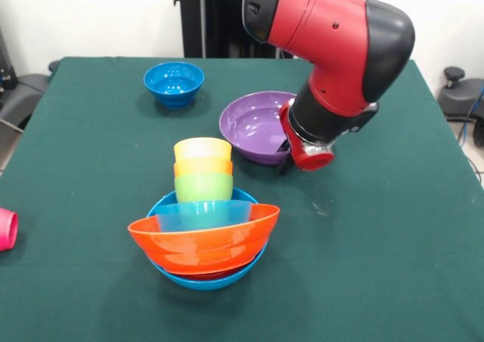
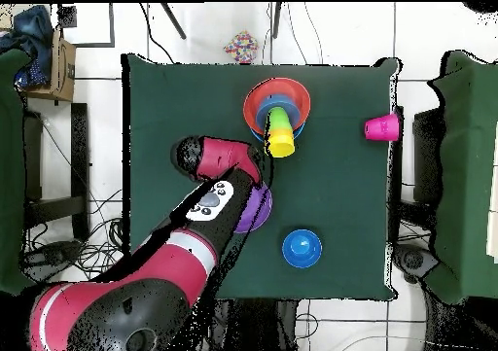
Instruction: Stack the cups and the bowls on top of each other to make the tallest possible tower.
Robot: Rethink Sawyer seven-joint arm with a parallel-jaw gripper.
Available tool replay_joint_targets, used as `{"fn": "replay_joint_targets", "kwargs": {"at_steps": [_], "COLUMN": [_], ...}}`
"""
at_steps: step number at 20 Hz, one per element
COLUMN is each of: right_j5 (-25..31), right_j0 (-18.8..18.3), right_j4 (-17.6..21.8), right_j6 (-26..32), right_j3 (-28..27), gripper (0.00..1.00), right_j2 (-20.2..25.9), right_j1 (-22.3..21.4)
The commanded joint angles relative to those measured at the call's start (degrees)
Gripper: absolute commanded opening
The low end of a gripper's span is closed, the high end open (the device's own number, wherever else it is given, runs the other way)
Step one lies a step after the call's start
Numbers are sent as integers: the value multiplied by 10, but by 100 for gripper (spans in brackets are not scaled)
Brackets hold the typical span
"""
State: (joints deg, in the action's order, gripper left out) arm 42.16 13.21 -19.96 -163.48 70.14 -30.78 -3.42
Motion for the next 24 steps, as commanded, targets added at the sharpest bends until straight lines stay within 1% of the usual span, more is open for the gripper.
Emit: {"fn": "replay_joint_targets", "kwargs": {"at_steps": [1, 8, 10, 12, 14, 16, 20, 21, 23, 24], "right_j5": [-116, -80, -69, -61, -54, -56, -92, -99, -96, -85], "right_j0": [6, 6, 4, 0, -7, -8, -11, -12, -19, -22], "right_j4": [-40, -46, -45, -41, -41, -35, -39, -51, -80, -89], "right_j6": [-109, -107, -100, -83, -64, -48, -50, -66, -94, -99], "right_j3": [-92, -99, -97, -90, -68, -42, 31, 53, 80, 92], "gripper": [100, 100, 100, 100, 100, 100, 100, 100, 100, 100], "right_j2": [62, 50, 49, 53, 65, 69, 76, 80, 95, 96], "right_j1": [56, 55, 45, 25, -4, -32, -85, -98, -114, -125]}}
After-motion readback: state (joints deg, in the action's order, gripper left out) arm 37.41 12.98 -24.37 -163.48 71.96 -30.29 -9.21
